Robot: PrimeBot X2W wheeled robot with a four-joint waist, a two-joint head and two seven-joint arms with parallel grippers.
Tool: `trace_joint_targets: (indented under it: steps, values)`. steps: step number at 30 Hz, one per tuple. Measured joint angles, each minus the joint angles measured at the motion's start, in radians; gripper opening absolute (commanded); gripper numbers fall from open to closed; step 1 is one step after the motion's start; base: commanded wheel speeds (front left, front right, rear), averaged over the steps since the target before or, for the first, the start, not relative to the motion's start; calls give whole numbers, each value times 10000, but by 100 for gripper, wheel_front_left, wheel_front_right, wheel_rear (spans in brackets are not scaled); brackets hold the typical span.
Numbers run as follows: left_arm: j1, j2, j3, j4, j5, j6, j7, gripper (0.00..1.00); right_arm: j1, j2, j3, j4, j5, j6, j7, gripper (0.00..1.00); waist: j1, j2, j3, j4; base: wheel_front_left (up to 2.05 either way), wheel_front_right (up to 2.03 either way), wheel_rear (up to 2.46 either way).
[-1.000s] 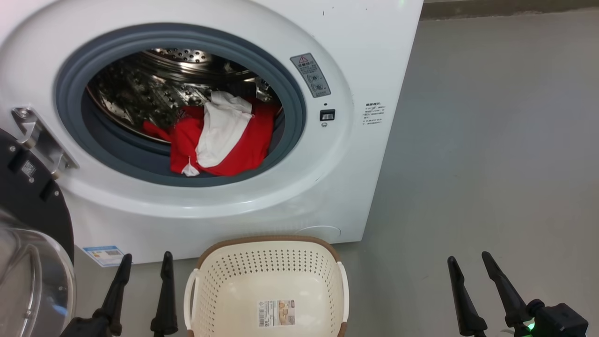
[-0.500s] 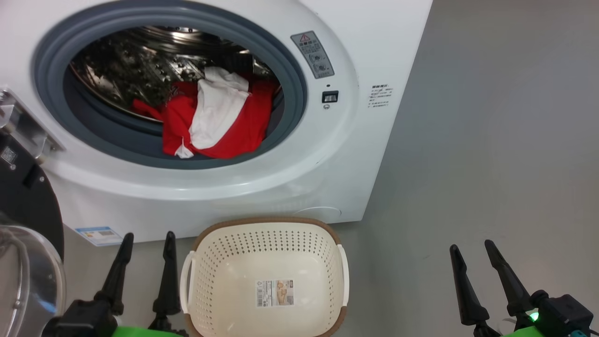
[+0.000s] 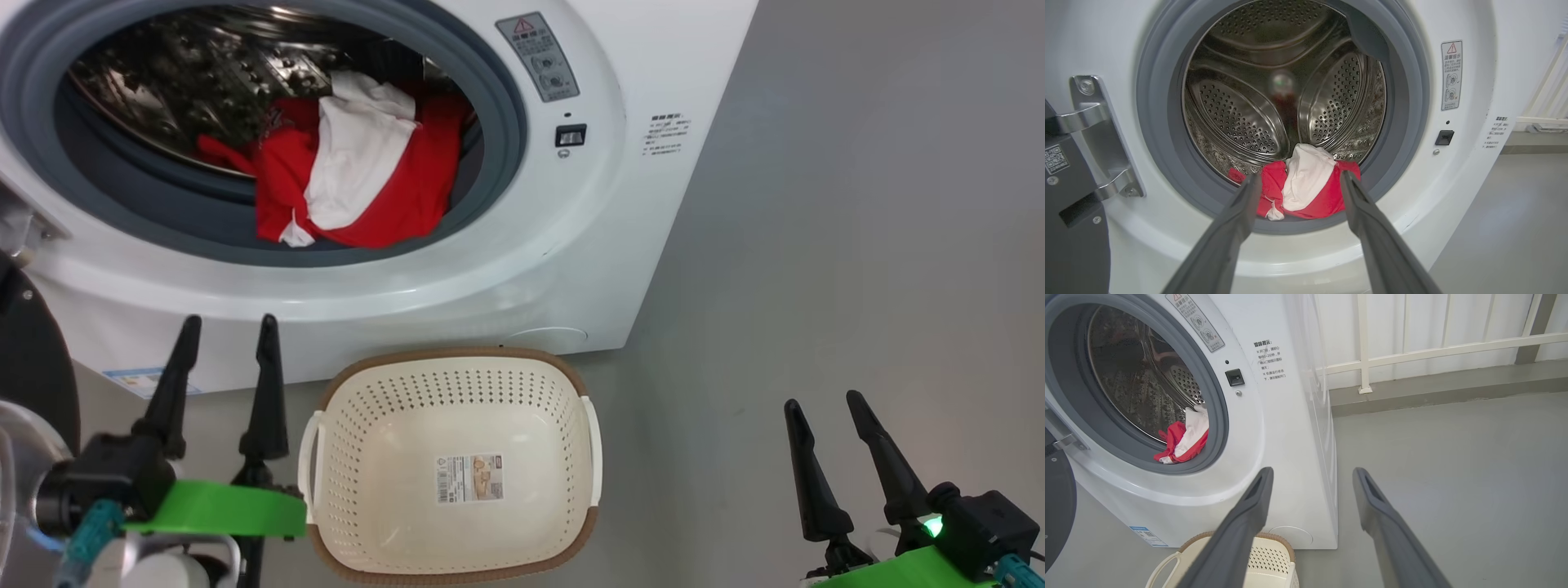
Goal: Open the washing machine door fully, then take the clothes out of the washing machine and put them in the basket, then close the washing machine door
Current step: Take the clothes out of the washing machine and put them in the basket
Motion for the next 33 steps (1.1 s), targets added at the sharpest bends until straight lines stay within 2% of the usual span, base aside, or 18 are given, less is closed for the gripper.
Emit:
trace_joint_targets:
  steps: [11, 25, 33]
  values:
    - [-1826, 50, 138, 1597, -297, -506, 180, 100, -169, -2, -2, -8, 0, 0, 0, 100, 0, 0, 530, -284, 0, 0, 0]
    - [-4126, -90, -21, 3570, -301, -604, 677, 100, -636, -4, 44, -63, 0, 0, 0, 100, 0, 0, 1397, -454, 0, 0, 0]
    - [-5428, -88, -79, 5028, -274, -871, 876, 100, -965, -6, 67, -88, 12, 0, 0, 100, 0, 0, 1897, -594, 0, 0, 0]
